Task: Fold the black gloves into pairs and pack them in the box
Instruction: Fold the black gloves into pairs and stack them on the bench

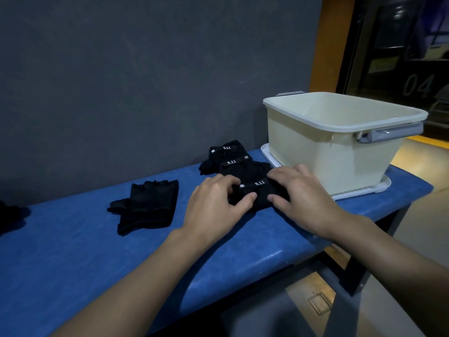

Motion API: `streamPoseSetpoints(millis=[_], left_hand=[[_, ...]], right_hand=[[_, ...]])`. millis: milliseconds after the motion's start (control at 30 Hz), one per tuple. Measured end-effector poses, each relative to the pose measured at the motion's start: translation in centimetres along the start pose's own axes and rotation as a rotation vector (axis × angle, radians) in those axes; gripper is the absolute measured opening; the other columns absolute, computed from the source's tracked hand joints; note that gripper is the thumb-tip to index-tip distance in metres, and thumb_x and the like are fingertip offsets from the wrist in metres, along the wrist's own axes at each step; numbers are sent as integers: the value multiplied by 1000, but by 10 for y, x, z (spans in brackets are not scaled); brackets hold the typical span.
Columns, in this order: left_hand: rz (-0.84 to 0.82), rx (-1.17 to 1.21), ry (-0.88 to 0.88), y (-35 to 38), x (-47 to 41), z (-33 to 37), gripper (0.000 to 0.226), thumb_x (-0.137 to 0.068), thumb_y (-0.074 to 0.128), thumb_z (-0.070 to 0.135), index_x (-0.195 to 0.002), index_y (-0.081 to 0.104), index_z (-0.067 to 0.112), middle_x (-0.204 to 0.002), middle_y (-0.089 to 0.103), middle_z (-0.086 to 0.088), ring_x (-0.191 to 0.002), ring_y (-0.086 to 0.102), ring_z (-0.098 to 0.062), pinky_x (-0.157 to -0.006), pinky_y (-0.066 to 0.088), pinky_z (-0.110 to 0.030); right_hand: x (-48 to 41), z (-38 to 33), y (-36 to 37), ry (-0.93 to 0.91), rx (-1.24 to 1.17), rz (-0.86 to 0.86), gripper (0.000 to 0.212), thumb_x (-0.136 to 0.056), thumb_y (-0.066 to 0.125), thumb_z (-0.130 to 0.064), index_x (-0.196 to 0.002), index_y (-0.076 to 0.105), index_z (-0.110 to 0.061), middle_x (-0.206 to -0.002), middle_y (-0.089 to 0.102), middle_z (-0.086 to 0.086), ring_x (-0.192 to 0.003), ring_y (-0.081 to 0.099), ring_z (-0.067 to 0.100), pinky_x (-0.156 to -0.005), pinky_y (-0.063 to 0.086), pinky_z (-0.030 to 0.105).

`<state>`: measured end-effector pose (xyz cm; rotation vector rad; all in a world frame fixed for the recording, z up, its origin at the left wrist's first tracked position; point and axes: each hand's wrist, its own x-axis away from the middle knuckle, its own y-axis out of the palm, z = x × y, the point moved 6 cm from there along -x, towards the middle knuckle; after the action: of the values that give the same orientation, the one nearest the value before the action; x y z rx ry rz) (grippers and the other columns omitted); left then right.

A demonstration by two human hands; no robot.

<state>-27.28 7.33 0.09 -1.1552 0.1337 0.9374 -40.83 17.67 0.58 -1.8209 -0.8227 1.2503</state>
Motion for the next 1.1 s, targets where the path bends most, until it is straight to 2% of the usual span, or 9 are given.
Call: streamPoseSetpoints(millis=[267,400,533,667,800,833,900,967,1100], left_hand=[[7,15,12,-10,0,5,43,-86,64,53,-119,64,25,-91,58,13,-93,53,-10,-81,47,-31],[-4,-40,15,-22,4,-1,32,-90,58,52,-109,66,26,-90,58,14,-91,53,-8,-76,42,-26],[-14,-95,-9,-44,14,-24,20,-97,52,35,-97,68,24,-90,59,13,-89,54,-9,-78,43,-28],[28,-183,-63,-82,32,-59,15,-94,54,24,-99,69,21,-92,58,12,-92,54,-12,-81,47,-33],[-34,-365,-170,-115,58,-99,24,-94,52,30,-109,69,22,-107,58,5,-101,52,-23,-90,45,-41],[-83,-380,-190,-117,63,-106,31,-94,48,36,-115,67,25,-112,58,5,-102,52,-23,-91,44,-42],[-196,-395,-214,-121,77,-117,41,-95,40,45,-128,61,32,-122,55,9,-109,50,-21,-94,41,-41],[-259,-404,-223,-123,87,-124,40,-99,41,45,-137,52,38,-129,51,13,-115,47,-18,-96,37,-38],[-241,-305,-254,-127,93,-127,41,-99,45,41,-140,47,40,-130,52,12,-121,45,-16,-101,34,-38]], right_hand=[[0,-6,-7,-1,10,14,47,-92,61,-32,-137,53,-20,-136,49,-14,-111,37,13,-97,35,31],[-3,-18,-9,-17,-26,23,45,-91,61,-31,-135,54,-20,-131,51,-13,-114,38,14,-101,37,36],[-8,-42,-8,-76,-63,24,43,-93,60,-30,-134,55,-21,-127,53,-11,-114,39,15,-100,38,35],[-19,-84,3,-175,-160,-5,41,-95,56,-27,-135,54,-21,-124,54,-10,-113,40,12,-102,37,32],[-25,-137,35,-239,-366,-231,46,-95,60,-30,-139,49,-23,-125,53,-9,-111,47,4,-96,34,16],[-25,-143,45,-226,-384,-306,50,-94,60,-33,-141,46,-24,-128,52,-8,-114,47,5,-98,34,17],[-29,-157,65,-207,-365,-416,54,-93,59,-39,-143,42,-28,-132,49,-4,-123,46,12,-106,38,30],[-34,-168,77,-201,-333,-458,49,-93,59,-41,-139,47,-29,-125,50,-4,-121,48,17,-105,40,35],[-38,-186,85,-212,-365,-466,40,-93,61,-36,-131,54,-28,-115,45,-9,-110,48,10,-91,34,20]])
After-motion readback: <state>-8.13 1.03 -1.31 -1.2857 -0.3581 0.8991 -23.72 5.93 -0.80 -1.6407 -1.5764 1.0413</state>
